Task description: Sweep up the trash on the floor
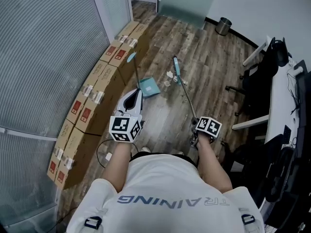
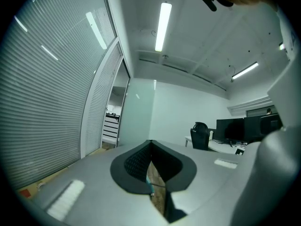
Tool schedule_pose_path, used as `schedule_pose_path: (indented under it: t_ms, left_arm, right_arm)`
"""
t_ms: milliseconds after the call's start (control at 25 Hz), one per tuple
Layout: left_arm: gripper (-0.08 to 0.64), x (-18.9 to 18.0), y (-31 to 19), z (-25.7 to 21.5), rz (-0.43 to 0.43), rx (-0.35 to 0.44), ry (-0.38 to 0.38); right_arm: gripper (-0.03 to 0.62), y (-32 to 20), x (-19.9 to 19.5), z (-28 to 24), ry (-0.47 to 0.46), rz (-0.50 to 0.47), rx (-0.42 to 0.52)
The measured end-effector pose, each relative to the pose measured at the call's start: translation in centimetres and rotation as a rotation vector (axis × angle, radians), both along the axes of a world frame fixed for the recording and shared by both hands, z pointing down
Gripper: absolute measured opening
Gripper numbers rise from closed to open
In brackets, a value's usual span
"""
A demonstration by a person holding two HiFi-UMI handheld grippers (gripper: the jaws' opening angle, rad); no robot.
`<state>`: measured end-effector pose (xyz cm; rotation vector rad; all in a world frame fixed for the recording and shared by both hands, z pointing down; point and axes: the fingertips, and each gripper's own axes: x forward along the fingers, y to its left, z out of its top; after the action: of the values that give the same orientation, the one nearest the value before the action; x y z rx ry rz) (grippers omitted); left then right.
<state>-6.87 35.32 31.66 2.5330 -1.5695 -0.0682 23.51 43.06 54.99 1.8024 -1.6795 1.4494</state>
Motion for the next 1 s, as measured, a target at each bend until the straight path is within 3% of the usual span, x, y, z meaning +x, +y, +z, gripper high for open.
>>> schedule_pose_path:
  t_ms: [320, 640, 1000]
  left_arm:
    - [0.003, -2.9, -0.4, 1.4, 0.003, -0.014, 0.013]
    - [0.003, -4.4, -1.2, 4.0, 0.003, -0.078, 0.04]
    - [0.002, -5.6, -6.9, 4.9, -0.053, -0.109, 0.027]
  right_arm:
    - [0.107, -0.9, -2.4, 0.5, -0.02, 0.024, 0.008]
    - [0.107, -3.2, -3.7, -0.8, -0.013, -0.003, 0.02]
    - [0.107, -9.6, -2.9, 1.8, -0.033, -0.009, -0.04]
